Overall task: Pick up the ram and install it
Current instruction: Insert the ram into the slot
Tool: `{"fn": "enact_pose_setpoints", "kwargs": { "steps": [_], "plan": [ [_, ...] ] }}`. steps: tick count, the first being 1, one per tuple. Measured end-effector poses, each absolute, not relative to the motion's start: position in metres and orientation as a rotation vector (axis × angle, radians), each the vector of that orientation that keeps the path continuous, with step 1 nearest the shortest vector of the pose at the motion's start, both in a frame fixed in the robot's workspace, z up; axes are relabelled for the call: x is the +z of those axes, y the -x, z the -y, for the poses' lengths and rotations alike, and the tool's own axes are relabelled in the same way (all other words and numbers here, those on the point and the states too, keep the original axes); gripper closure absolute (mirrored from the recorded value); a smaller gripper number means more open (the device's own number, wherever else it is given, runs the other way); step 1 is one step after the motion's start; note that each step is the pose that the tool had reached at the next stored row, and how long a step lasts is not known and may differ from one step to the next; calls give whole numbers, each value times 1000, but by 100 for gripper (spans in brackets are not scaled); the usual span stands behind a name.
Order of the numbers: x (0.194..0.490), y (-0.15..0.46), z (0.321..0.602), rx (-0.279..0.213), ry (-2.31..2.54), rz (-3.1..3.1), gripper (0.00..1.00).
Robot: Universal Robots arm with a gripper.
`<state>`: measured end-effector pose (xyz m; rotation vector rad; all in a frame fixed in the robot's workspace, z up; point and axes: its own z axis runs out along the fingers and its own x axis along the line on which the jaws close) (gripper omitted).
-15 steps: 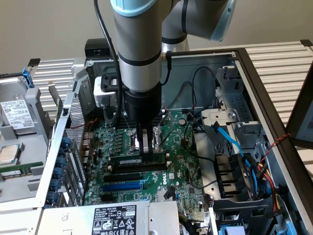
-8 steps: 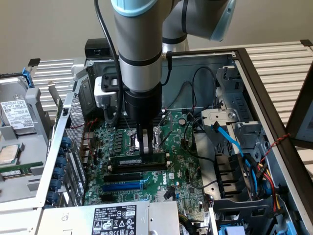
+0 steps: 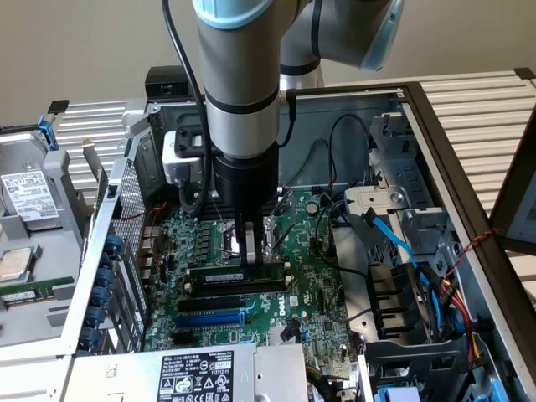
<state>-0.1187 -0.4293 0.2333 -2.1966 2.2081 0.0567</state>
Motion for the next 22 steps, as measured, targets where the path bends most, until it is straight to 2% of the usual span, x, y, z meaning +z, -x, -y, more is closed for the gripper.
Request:
{"fn": "enact_pose_setpoints", "kwargs": {
  "steps": [22],
  "plan": [
    [232,117,429,73,2201,-2213,87]
  ]
}}
